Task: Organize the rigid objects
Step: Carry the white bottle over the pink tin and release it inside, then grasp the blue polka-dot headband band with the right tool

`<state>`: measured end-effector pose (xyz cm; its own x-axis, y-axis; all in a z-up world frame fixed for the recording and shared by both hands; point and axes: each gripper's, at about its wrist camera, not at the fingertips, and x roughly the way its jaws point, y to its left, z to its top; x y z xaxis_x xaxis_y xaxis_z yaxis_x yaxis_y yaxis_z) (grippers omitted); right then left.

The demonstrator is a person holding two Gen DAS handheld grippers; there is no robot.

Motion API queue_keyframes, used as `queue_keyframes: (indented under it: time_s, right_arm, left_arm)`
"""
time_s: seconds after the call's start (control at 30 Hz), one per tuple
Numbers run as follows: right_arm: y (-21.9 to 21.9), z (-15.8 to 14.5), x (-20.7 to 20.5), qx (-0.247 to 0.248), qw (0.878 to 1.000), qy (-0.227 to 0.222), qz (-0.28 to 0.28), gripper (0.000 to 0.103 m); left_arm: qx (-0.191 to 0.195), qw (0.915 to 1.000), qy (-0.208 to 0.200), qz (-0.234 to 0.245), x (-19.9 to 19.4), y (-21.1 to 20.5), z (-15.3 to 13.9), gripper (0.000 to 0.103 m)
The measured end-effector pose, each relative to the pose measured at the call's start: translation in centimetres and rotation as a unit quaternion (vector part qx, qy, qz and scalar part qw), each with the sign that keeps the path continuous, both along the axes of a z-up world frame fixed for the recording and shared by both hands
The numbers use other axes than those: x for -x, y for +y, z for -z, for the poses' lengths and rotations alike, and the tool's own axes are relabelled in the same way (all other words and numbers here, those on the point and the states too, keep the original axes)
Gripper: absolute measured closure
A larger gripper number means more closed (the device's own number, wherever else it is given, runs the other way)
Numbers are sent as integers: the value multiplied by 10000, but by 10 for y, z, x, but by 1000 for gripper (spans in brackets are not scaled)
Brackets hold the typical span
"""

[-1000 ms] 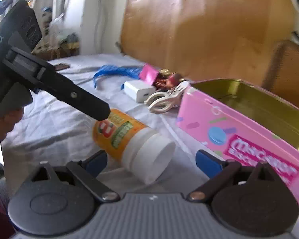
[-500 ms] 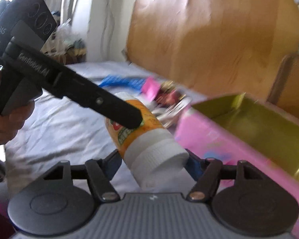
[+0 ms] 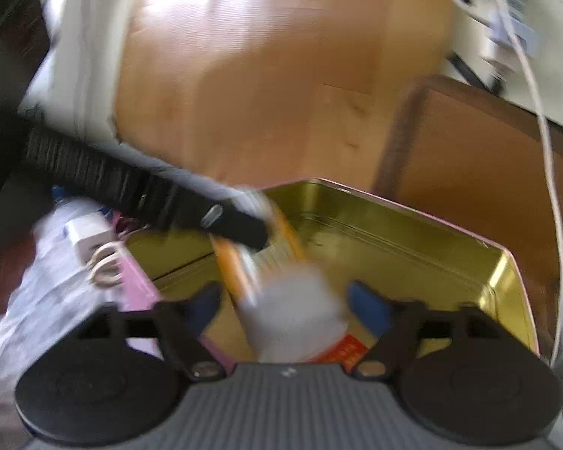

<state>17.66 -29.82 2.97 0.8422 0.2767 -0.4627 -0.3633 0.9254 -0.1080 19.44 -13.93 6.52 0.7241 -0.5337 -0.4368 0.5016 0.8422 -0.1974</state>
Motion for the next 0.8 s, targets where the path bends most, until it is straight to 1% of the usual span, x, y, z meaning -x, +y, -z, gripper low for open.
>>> queue_keyframes:
  time_s: [0.03,0.1,0.17,0.2,0.23,0.3,0.37,0.4,0.47,0.5,0.53,0.57,0.63,0.73,0.77,0.8]
  right_arm:
    - [-4,-2,3,-91,9999,-35,50,18]
    - [-6,-6,12,-116,9996,-193,166,19]
    - [-7,-12,19,-244,9990,-253,279,33]
    - [-7,-16,22,-363,9985,-284,309,35]
    - [-4,-21,28,-505,9976,-377,302,36]
    - [4,-31,33,-722,9956,-541,233,42]
    - [23,-39,35,-951,9941,-528,-10,59]
    - [37,-42,35,-998,9938,-458,-175,63]
    - [73,-42,25,-954,9938,-204,-527,89]
    - [95,-39,18,-902,9935,-13,-695,92]
    - [118,-36,11,-844,9925,157,-870,93]
    - [137,-33,6,-775,9916,243,-1004,93]
    - [178,-27,-10,-615,9908,399,-1137,93]
    - [230,-17,-41,-328,9912,649,-1109,93]
    - [244,-12,-52,-237,9908,800,-1066,93]
    - [256,-6,-65,-183,9888,1024,-1067,93]
  left_arm:
    - [51,10000,-38,-1,6,6,0,25]
    - [154,9998,-104,-72,20,28,-3,25]
    - [301,9993,-158,-164,38,62,-4,25]
    - [305,9990,-203,-258,47,79,-4,25]
    - [251,9985,-255,-410,54,96,-2,25]
    - [72,9951,-339,-925,70,140,6,25]
    - [-259,9868,-171,-1591,75,181,19,25]
    - [-388,9811,-46,-1893,75,200,25,26]
    - [-426,9679,181,-2471,73,237,36,26]
    - [-345,9623,301,-2680,70,251,39,27]
    - [-233,9582,403,-2821,64,265,41,30]
    - [-214,9554,469,-2907,58,271,41,31]
    - [-324,9512,532,-3023,44,276,41,33]
    - [-669,9499,607,-2991,19,269,40,37]
    - [-784,9492,631,-2982,11,267,41,38]
    - [-885,9476,674,-2994,3,264,43,42]
